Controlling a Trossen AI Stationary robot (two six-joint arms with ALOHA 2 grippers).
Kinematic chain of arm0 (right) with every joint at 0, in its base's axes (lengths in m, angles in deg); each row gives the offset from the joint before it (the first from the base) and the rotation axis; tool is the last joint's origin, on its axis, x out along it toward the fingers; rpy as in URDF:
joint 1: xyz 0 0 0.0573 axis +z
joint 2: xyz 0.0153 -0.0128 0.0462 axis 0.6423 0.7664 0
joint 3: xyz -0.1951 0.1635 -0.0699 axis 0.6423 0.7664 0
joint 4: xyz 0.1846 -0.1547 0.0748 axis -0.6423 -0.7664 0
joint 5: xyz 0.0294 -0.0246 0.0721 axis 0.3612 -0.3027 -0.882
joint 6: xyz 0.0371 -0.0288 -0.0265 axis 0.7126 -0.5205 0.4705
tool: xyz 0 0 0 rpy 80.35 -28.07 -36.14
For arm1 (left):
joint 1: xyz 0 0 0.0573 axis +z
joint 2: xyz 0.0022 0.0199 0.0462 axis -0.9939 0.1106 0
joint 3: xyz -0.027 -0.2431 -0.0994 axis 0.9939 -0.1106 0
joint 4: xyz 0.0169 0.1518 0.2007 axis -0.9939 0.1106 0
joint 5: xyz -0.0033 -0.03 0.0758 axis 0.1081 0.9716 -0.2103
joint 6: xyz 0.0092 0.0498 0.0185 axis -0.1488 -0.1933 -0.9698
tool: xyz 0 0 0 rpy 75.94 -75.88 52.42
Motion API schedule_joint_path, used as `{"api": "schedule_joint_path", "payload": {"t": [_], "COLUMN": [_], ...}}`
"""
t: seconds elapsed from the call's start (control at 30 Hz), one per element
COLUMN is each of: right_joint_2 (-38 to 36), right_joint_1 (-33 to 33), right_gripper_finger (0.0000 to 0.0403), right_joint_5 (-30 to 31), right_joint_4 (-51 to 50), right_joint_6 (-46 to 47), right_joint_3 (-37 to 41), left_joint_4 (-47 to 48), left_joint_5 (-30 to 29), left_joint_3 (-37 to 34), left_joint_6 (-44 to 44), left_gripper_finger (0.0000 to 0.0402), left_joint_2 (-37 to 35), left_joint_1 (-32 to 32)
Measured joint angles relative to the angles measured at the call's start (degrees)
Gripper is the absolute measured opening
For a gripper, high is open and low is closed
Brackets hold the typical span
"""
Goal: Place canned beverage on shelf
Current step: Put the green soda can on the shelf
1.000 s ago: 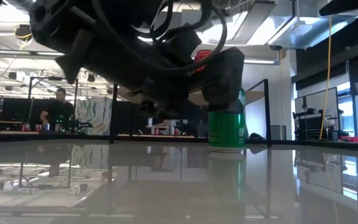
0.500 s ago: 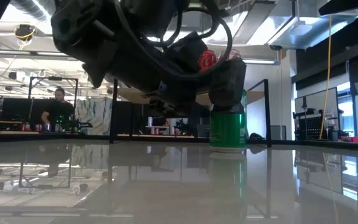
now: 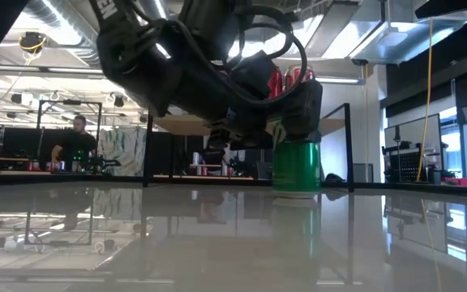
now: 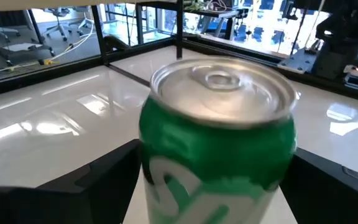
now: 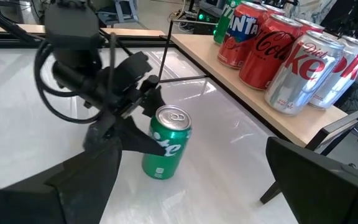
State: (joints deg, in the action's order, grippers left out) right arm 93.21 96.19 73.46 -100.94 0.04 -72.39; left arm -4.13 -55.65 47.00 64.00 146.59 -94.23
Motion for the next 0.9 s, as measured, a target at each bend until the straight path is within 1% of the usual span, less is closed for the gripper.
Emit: {"api": "schedule_joint_path", "payload": {"t": [0.17,0.33,0.4,0.47,0.63,0.77,0.9], "right_joint_2": [0.0,0.0,0.0,0.0,0.0,0.0,0.0], "right_joint_1": [0.0,0.0,0.0,0.0,0.0,0.0,0.0], "right_gripper_finger": [0.0397,0.0397,0.0397,0.0397,0.0397,0.0397,0.0397], "right_joint_5": [0.7,0.8,0.7,0.7,0.1,-0.2,-0.2], "right_joint_4": [0.0,0.0,0.0,0.0,-0.1,-0.1,-0.1], "right_joint_6": [0.0,0.0,0.0,-0.1,-0.2,-0.2,-0.2], "right_joint_3": [0.0,0.0,0.0,0.0,0.0,0.0,0.0], "left_joint_4": [-0.3,0.0,0.0,-0.1,-0.1,1.5,5.3], "left_joint_5": [2.2,5.8,6.0,5.9,5.7,6.1,6.5], "left_joint_3": [0.1,0.1,0.1,0.1,0.1,0.1,0.0], "left_joint_6": [-0.2,-1.0,-1.3,-2.6,-6.0,-9.7,-10.3], "left_gripper_finger": [0.0339,0.0339,0.0336,0.0326,0.0283,0.0281,0.0281], "left_joint_2": [0.0,0.0,0.0,0.0,0.0,-1.4,-4.9], "left_joint_1": [2.3,3.8,3.8,3.5,2.0,0.3,-1.3]}}
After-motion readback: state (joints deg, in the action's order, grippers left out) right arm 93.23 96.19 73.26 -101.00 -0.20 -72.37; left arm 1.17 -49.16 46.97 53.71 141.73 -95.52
